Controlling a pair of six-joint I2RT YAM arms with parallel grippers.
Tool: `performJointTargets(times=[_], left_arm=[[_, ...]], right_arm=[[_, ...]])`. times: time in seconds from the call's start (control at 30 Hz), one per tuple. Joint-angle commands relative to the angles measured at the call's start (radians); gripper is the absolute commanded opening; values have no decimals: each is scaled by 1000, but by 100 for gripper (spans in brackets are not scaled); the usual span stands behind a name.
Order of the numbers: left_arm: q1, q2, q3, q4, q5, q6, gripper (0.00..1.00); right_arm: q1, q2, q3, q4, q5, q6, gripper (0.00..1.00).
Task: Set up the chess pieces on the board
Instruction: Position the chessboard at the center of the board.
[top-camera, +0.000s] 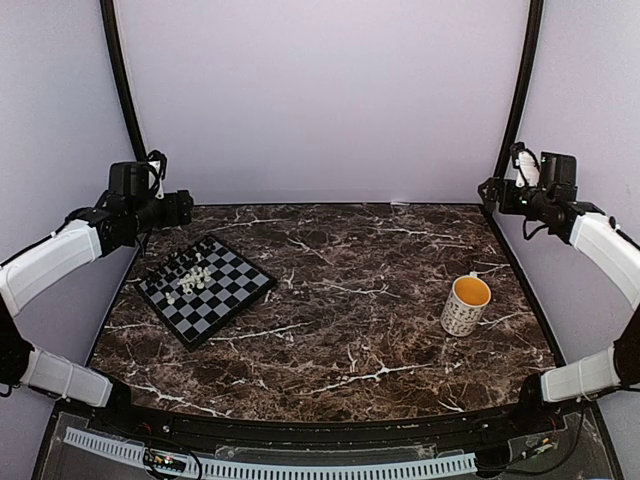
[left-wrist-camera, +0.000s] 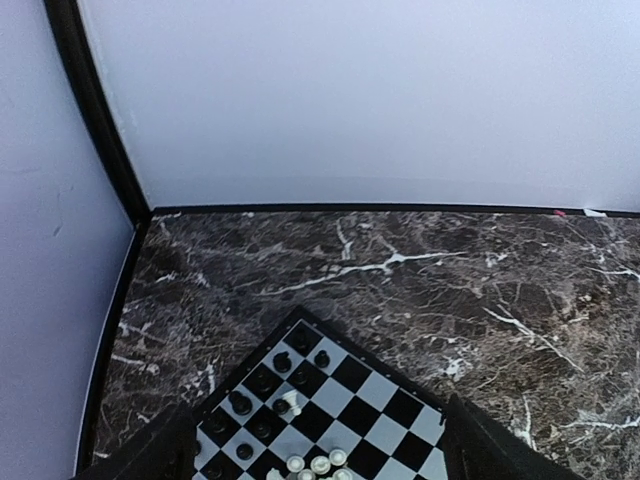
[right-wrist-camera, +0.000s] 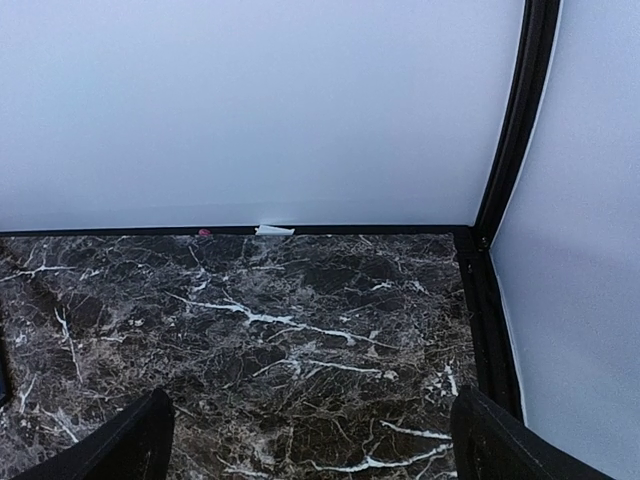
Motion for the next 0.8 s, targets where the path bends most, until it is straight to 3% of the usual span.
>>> performJointTargets(times=[0.0, 0.1, 0.23, 0.33, 0.53, 0.77], left_arm=[[70, 23, -1, -74, -53, -100, 87], [122, 31, -13, -120, -60, -155, 86], [201, 23, -51, -189, -79, -239, 86], [268, 3, -106, -213, -76, -301, 93], [407, 28, -175, -232, -12, -386, 98], [585, 108, -196, -208, 143, -455, 98]], right_arm=[[-14, 30, 23, 17, -46, -54, 98], [-6, 62, 29, -7, -132, -137, 96], [87, 120, 33, -33, -136, -253, 92], [162, 162, 27, -42, -161, -319, 91], [263, 229, -75, 9, -356, -348, 89], [297, 221, -171, 52, -436, -406, 90]])
